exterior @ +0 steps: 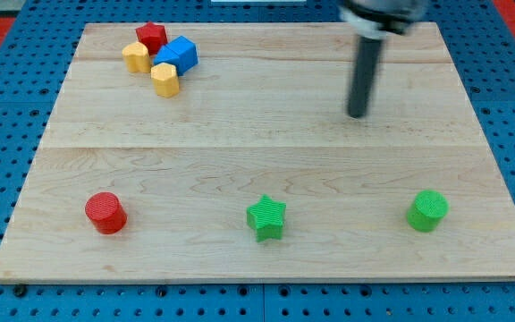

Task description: Slide the green circle to the center

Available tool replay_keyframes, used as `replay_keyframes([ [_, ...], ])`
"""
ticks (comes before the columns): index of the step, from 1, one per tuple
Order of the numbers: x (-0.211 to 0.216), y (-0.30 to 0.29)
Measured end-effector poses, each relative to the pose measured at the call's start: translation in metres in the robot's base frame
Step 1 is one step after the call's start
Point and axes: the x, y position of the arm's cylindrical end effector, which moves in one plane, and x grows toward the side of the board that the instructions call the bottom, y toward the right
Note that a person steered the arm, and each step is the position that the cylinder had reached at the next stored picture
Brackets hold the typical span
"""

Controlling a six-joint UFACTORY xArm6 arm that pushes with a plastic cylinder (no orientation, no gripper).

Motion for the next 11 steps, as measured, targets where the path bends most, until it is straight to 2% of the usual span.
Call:
replay_keyframes([
  [1,0.055,0.085],
  [2,0.156,0.085],
  [3,0.174,0.012],
  [4,0.15,-0.058],
  [6,0.182,0.001],
  [7,0.168,0.064],
  [8,0.111,-0.022],
  [9,0.08,-0.049],
  [10,0.077,-0.03],
  [11,0.045,-0.098],
])
